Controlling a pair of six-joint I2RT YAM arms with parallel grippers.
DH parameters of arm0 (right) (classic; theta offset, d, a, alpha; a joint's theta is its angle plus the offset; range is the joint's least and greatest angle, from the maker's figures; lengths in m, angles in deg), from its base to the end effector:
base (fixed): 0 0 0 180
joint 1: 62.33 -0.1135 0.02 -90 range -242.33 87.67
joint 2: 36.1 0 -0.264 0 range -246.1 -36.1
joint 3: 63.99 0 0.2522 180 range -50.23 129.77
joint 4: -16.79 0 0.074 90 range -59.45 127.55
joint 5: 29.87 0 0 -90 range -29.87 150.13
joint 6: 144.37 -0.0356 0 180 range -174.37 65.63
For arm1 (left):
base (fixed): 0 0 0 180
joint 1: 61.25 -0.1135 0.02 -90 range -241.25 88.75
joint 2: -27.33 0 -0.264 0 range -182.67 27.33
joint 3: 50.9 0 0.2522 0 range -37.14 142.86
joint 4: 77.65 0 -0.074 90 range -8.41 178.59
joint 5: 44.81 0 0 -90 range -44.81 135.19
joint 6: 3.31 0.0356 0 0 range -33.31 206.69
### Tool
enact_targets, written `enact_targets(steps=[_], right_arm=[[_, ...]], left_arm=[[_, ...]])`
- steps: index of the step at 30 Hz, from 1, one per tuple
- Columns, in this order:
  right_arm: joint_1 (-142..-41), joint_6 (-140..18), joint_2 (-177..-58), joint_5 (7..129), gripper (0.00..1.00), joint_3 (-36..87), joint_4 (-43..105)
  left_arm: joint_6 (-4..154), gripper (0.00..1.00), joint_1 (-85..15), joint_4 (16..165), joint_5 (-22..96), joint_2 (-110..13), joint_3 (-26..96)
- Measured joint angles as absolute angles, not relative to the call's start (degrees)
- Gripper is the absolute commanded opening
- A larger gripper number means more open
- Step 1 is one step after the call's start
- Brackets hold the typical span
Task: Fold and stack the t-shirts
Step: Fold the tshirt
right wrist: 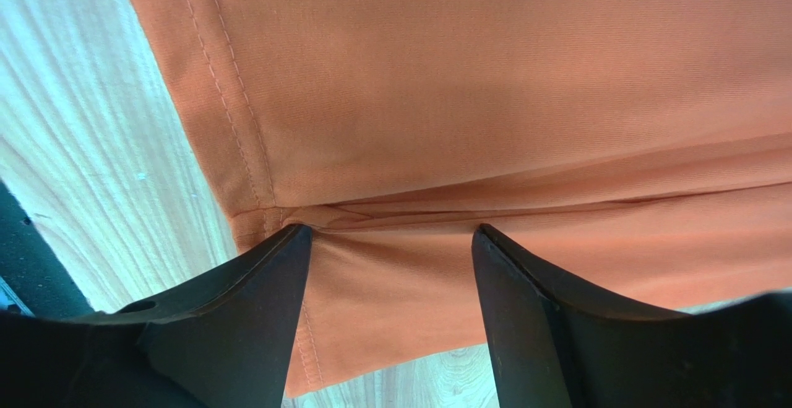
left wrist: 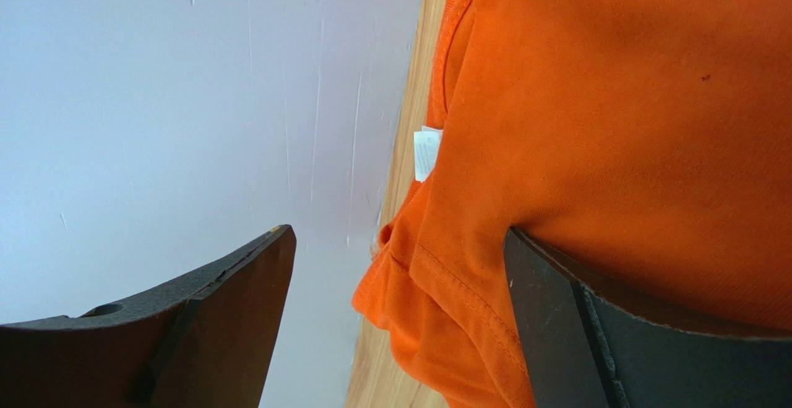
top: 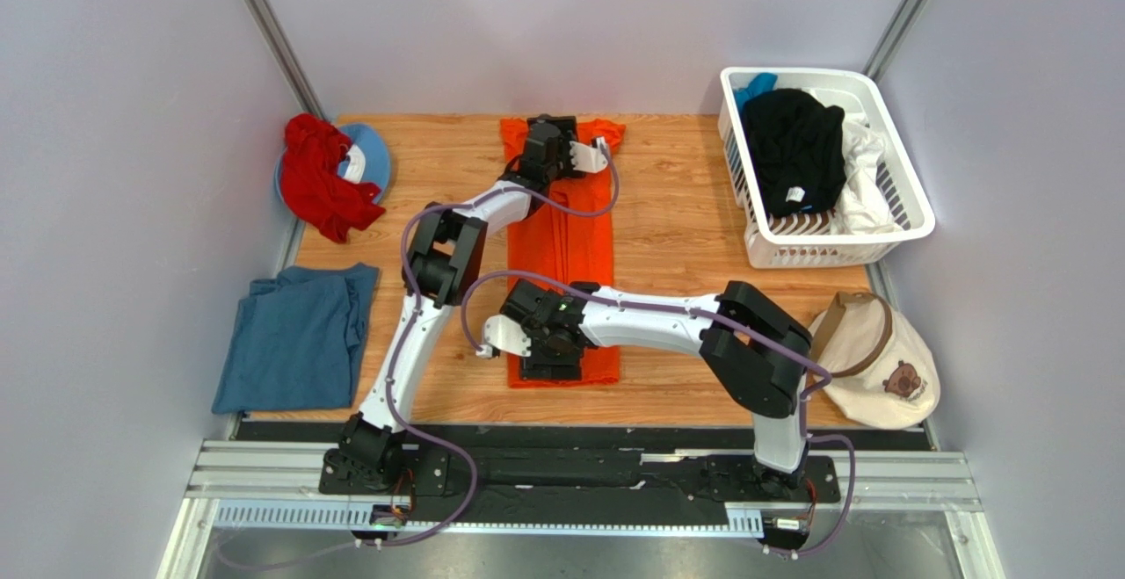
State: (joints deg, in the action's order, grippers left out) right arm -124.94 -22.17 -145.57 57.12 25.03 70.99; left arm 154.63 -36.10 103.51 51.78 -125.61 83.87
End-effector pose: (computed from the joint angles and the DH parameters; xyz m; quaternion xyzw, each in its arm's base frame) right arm 0.1734 0.3306 0.1686 -0.7269 0.6731 0.0099 0.1357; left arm 0.5442 -0.2510 0.1230 0.5591 0.5768 0.2596 0.5360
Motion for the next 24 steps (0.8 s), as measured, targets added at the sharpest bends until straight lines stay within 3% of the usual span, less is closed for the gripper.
enact_targets(steps=[16, 24], right_arm=[[-128.9, -22.6, -135.9, 49.8, 0.77, 21.5, 70.1], [-128.9, -22.9, -127.3, 46.1, 0.75, 12.6, 68.9]], left_arm=[[151.6, 0.98, -35.8, 103.2, 54.2, -103.2, 70.5], [148.7, 0.93, -35.8, 100.1, 54.5, -80.0, 44.9]])
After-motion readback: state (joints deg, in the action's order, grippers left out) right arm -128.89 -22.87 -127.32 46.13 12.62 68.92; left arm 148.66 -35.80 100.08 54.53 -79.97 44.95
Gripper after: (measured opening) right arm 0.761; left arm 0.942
